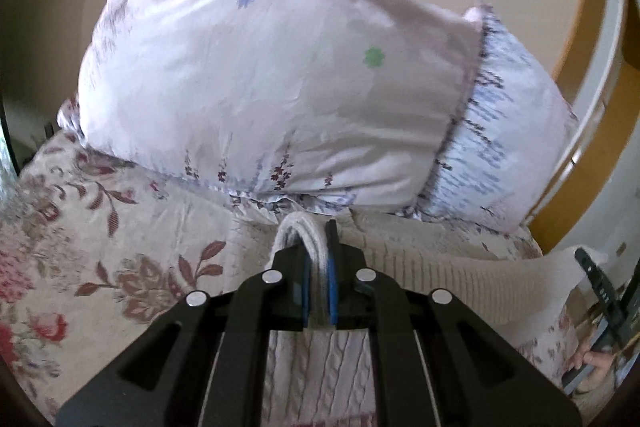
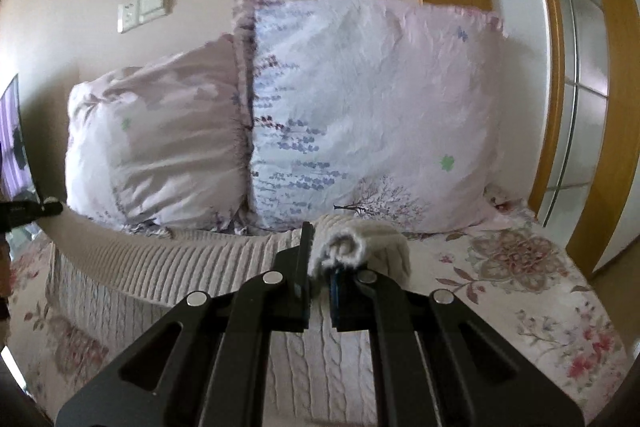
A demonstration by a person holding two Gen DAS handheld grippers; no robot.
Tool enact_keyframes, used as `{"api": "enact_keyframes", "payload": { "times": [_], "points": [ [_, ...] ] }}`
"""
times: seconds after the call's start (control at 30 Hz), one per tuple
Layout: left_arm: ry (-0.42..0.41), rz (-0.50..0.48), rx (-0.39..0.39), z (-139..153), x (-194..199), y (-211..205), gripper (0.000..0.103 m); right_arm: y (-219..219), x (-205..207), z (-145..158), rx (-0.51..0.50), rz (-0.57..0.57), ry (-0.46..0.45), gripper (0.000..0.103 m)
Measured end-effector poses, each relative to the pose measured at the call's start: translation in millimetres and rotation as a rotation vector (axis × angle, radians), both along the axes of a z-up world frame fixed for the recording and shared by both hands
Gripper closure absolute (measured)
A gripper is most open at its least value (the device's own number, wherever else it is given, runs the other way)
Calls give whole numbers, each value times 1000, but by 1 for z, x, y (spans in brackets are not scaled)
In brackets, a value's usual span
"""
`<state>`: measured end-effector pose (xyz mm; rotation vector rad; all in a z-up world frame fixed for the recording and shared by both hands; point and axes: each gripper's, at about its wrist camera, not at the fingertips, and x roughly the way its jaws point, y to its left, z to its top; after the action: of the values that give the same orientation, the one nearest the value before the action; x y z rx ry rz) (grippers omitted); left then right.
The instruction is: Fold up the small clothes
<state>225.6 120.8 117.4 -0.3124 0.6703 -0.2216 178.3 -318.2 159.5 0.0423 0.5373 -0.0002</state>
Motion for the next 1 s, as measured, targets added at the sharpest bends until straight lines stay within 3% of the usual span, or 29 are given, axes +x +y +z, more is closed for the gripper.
{"api": "enact_keyframes", "payload": {
  "times": [0.1, 0.23, 0.33, 0.4, 0.43, 0.47, 0.5, 0.53, 0.57, 0.63, 0.8, 1.0],
  "points": [
    [42, 13, -4, -20, 21, -2, 97, -6, 24, -22, 42, -17, 66, 96],
    [131, 18, -8, -54, 45, -5, 97, -21, 52, -66, 140, -54, 227, 96],
    [194, 22, -58, -74, 57, -1, 96, -36, 64, -94, 245, -90, 331, 96],
    [221, 21, -102, -80, 60, 4, 95, -42, 66, -101, 292, -96, 355, 96],
    [236, 21, -127, -83, 63, 6, 95, -44, 68, -103, 308, -103, 364, 95],
    [241, 24, -144, -85, 65, 8, 94, -45, 70, -104, 319, -107, 367, 87],
    [248, 25, -165, -86, 67, 10, 86, -47, 72, -104, 336, -114, 371, 80],
    [254, 22, -201, -88, 69, 11, 76, -48, 76, -104, 347, -126, 375, 59],
    [254, 21, -227, -88, 72, 12, 71, -52, 80, -103, 365, -139, 372, 45],
    [248, 22, -268, -87, 75, 13, 56, -57, 87, -100, 409, -147, 347, 43],
    [207, 39, -271, -73, 75, 15, 41, -63, 93, -89, 439, -146, 314, 43],
    [195, 55, -223, -66, 54, 30, 41, -72, 65, -77, 375, -157, 279, 43]
  ]
}}
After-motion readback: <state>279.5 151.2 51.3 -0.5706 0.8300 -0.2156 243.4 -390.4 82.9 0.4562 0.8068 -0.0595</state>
